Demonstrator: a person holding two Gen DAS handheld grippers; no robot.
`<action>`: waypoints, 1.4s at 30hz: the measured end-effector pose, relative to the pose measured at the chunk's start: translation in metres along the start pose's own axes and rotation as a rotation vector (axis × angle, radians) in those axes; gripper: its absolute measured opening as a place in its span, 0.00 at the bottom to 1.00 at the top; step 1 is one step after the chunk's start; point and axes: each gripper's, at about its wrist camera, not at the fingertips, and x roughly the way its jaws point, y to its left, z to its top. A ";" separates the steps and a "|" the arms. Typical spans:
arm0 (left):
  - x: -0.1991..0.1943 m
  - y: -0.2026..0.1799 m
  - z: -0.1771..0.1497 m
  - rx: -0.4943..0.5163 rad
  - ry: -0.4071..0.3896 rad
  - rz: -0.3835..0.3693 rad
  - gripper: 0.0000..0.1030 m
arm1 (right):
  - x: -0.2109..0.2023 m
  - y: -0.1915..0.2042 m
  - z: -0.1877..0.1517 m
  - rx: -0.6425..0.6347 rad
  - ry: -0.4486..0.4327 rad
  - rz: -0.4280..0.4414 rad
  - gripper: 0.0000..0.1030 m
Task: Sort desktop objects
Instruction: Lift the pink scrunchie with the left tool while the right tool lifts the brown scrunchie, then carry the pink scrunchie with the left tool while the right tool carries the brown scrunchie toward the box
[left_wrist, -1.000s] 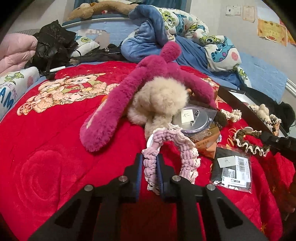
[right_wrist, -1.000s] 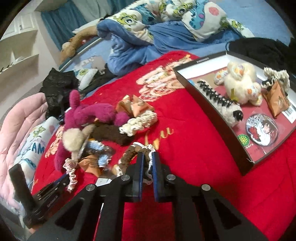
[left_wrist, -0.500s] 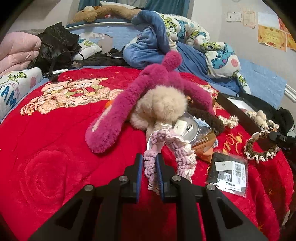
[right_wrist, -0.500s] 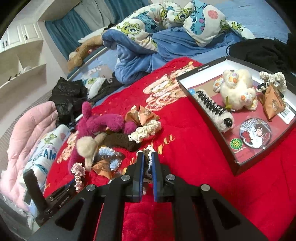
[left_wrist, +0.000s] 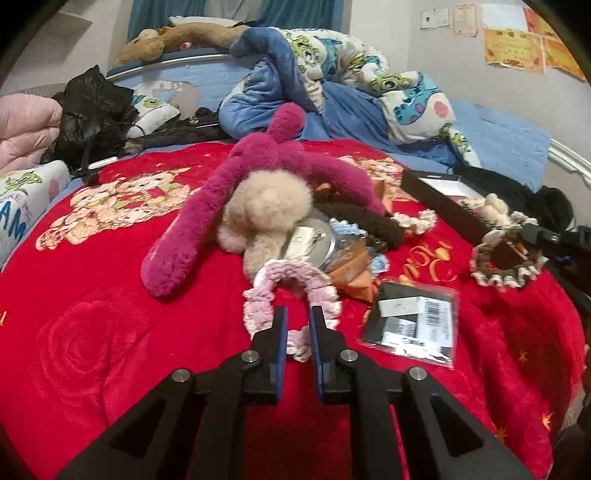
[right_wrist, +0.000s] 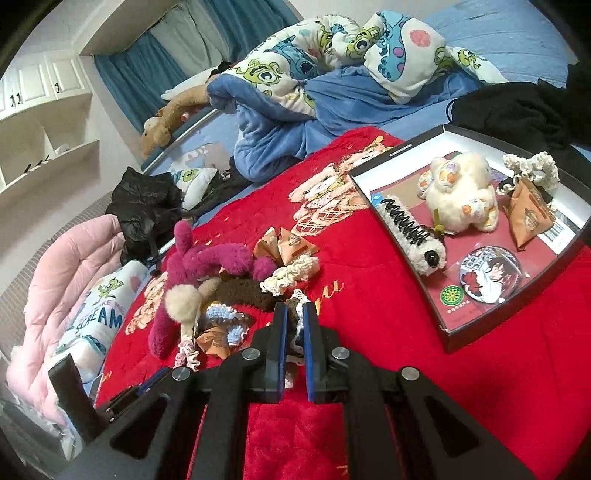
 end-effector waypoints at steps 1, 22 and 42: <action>0.003 0.007 0.000 -0.037 0.019 -0.002 0.12 | -0.001 -0.001 0.000 0.001 0.000 -0.003 0.08; 0.043 0.017 0.010 -0.039 0.136 0.070 0.11 | -0.018 -0.026 0.000 0.020 -0.009 -0.014 0.08; -0.031 -0.032 0.013 0.023 0.016 -0.117 0.09 | -0.018 -0.015 0.000 0.008 -0.015 0.017 0.08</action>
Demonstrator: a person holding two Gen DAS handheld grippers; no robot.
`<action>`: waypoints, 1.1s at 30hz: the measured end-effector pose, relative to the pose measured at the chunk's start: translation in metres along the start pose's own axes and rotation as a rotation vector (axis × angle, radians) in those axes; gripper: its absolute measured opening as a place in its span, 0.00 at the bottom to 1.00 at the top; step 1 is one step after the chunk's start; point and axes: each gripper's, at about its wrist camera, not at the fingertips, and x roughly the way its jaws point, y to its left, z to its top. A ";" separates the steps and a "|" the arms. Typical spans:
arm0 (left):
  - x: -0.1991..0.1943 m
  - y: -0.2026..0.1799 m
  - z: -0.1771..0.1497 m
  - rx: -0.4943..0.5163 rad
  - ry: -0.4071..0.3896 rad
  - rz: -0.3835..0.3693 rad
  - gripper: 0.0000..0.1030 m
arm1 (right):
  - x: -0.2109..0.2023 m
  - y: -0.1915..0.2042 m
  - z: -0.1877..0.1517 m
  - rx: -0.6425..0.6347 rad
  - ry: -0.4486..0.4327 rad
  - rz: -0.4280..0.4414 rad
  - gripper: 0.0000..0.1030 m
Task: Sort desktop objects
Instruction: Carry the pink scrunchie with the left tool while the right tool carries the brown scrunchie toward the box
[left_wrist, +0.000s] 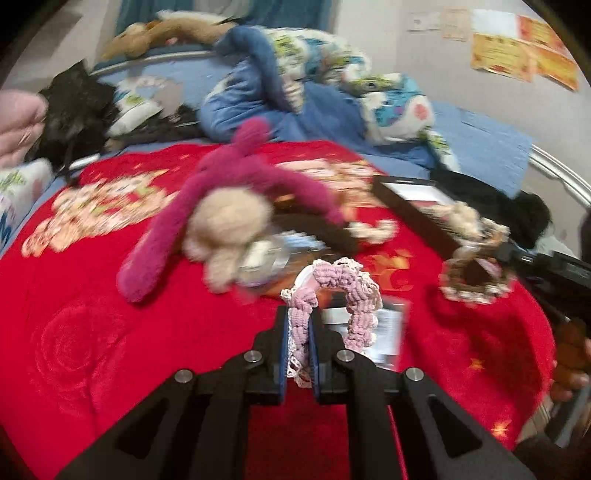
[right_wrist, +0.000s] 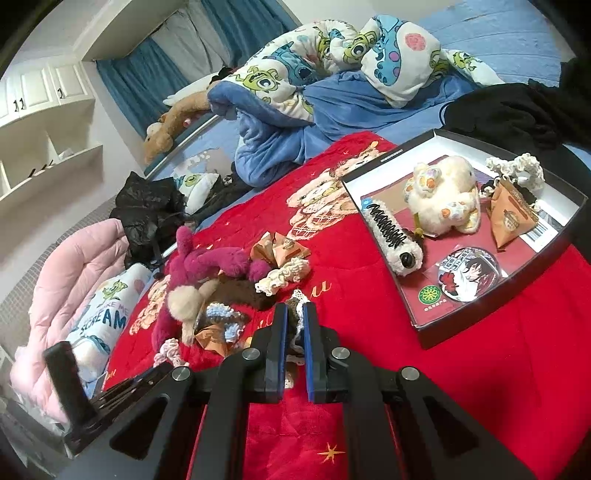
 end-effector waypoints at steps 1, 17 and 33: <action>-0.004 -0.009 0.000 0.012 -0.001 -0.022 0.09 | -0.001 -0.001 0.000 0.001 -0.001 -0.001 0.08; 0.003 -0.161 -0.029 0.208 0.059 -0.245 0.09 | -0.084 -0.072 -0.004 0.095 -0.106 -0.124 0.08; 0.022 -0.216 0.013 0.232 0.018 -0.318 0.10 | -0.130 -0.097 0.015 0.139 -0.242 -0.186 0.08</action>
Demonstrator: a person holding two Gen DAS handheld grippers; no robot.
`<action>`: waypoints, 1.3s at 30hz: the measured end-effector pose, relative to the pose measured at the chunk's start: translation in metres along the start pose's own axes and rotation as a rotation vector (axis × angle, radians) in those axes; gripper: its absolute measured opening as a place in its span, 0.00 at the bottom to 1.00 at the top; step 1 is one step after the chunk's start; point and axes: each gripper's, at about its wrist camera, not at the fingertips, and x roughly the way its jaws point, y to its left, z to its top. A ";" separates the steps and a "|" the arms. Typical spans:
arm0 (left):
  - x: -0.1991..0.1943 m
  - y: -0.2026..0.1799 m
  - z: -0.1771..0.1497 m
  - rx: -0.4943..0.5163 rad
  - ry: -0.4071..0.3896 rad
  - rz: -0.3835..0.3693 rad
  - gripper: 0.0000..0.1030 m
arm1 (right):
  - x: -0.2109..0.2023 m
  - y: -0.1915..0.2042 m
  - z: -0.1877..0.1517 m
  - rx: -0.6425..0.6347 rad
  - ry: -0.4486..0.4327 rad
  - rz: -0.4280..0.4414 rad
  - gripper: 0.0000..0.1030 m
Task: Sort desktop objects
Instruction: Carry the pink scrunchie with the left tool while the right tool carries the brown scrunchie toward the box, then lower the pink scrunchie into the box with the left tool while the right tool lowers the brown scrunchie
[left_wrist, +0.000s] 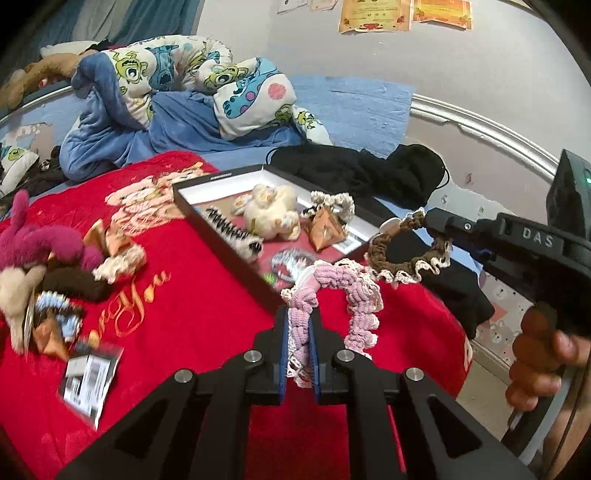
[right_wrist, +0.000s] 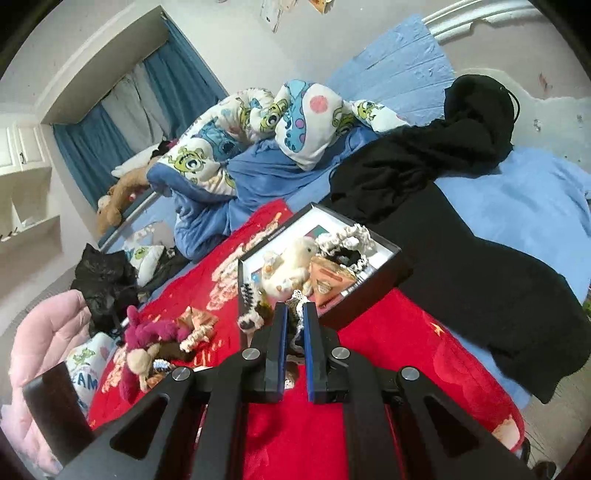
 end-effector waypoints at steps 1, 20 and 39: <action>0.003 -0.001 0.003 0.001 -0.003 -0.002 0.10 | 0.001 0.000 0.001 0.001 -0.009 0.004 0.08; 0.094 0.009 0.067 0.047 0.004 -0.016 0.10 | 0.062 -0.005 0.039 0.002 -0.069 -0.015 0.08; 0.158 0.025 0.063 0.013 0.019 -0.021 0.10 | 0.127 -0.016 0.029 -0.011 0.131 -0.233 0.08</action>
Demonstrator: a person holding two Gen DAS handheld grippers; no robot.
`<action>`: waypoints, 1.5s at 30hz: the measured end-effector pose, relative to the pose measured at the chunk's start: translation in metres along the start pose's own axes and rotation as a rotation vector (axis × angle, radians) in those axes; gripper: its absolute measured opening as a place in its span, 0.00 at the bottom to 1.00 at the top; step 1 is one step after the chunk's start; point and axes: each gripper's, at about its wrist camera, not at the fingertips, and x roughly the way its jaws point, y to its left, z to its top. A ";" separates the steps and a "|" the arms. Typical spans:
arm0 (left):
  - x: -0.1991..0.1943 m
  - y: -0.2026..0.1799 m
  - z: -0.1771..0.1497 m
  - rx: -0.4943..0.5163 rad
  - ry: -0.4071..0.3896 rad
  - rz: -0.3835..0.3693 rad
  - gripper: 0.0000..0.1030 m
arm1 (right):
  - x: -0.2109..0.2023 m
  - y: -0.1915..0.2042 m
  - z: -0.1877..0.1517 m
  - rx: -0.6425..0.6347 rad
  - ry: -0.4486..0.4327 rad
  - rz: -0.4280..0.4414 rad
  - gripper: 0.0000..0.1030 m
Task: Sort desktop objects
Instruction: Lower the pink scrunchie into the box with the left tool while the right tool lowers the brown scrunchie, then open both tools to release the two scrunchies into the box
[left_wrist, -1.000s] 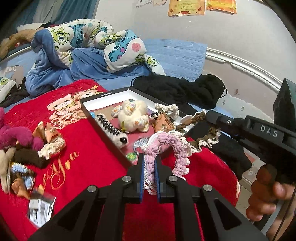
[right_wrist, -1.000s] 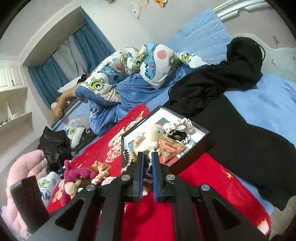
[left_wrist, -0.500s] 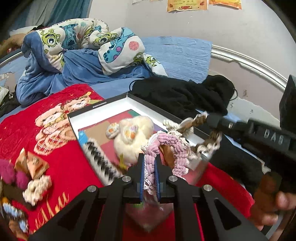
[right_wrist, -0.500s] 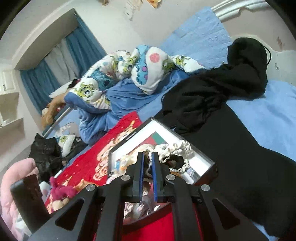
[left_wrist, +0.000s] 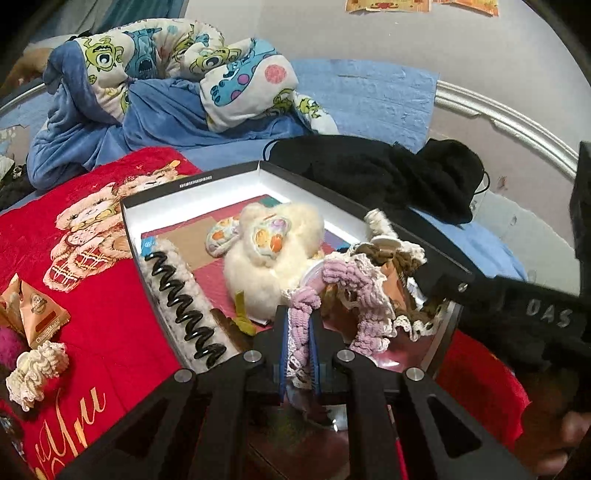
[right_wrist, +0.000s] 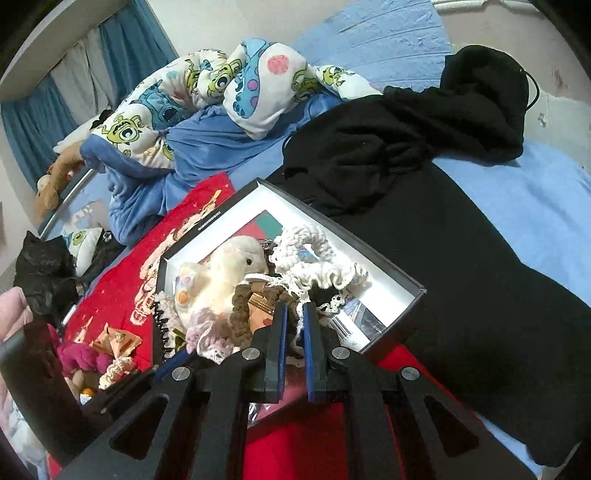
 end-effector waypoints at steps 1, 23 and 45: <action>0.000 0.000 -0.001 0.000 -0.003 0.002 0.10 | 0.001 0.000 -0.001 -0.005 0.003 -0.009 0.08; -0.005 0.001 -0.009 0.000 -0.036 0.006 0.10 | 0.003 0.004 -0.004 -0.024 -0.012 -0.053 0.08; -0.027 -0.022 -0.007 0.105 -0.129 0.053 1.00 | -0.036 -0.025 0.007 0.162 -0.173 0.045 1.00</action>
